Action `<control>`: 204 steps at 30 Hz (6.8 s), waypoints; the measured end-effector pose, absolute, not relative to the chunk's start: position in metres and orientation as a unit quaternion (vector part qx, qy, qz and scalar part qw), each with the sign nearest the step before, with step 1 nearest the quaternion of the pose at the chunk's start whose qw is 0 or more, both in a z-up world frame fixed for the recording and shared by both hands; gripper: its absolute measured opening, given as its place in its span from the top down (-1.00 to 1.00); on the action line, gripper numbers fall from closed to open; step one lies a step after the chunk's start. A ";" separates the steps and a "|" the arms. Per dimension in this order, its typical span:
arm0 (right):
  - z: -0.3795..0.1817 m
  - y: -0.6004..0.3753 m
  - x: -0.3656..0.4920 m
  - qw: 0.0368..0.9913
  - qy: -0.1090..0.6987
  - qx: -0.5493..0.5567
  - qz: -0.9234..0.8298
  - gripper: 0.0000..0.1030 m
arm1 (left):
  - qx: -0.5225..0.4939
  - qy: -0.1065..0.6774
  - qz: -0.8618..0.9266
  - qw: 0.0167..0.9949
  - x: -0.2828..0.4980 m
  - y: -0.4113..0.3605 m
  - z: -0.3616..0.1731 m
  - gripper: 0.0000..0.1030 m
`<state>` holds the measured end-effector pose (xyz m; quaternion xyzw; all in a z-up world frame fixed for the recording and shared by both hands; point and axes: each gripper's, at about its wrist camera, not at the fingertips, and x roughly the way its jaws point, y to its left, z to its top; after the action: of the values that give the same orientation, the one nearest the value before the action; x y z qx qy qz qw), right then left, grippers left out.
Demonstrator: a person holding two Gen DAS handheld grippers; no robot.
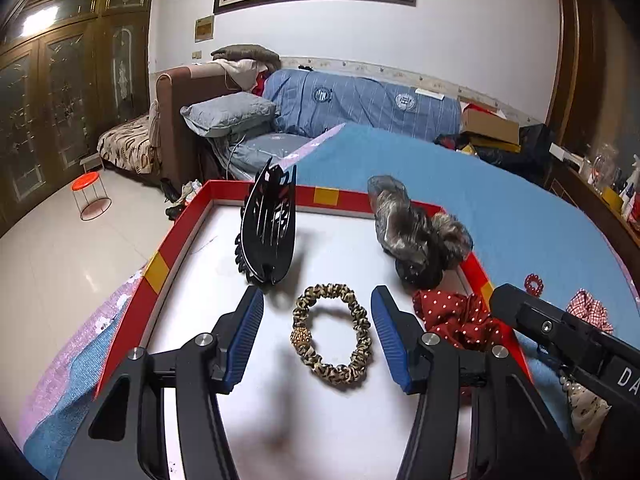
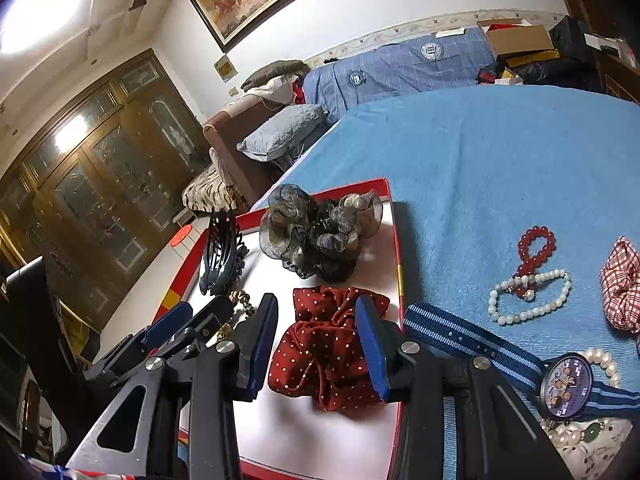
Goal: Organize jewelry
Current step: 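Withdraw both tools from the tray back toward the remaining jewelry, then close the right tool on the red-white plaid scrunchie, then grasp the blue striped watch by its face with the left tool and lift, then carry the watch with the left tool while the right tool carries the plaid scrunchie to the tray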
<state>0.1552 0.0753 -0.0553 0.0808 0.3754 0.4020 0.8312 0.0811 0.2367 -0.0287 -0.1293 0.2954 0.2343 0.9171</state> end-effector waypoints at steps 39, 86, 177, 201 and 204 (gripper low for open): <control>-0.048 -0.128 0.209 0.876 0.406 0.115 0.235 -0.42 | -0.093 0.375 0.040 0.921 0.091 0.087 -0.005 -0.14; -0.038 -0.141 0.216 0.880 0.385 0.117 0.252 0.67 | -0.142 0.370 -0.018 0.918 0.181 0.040 -0.036 0.11; -0.020 -0.127 0.186 0.901 0.320 0.097 0.277 0.67 | -0.101 0.355 0.037 0.929 0.163 0.054 -0.034 0.76; -0.010 -0.127 0.173 0.907 0.291 0.094 0.289 0.67 | -0.094 0.304 0.066 0.946 0.143 0.060 -0.011 0.76; -0.009 -0.123 0.168 0.911 0.283 0.082 0.290 0.67 | -0.087 0.303 0.073 0.946 0.133 0.061 -0.009 0.76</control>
<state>0.1678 -0.1229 -0.0088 0.0816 0.2828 0.2896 0.9108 0.1330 0.0606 -0.0090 -0.0869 0.3032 0.0729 0.9462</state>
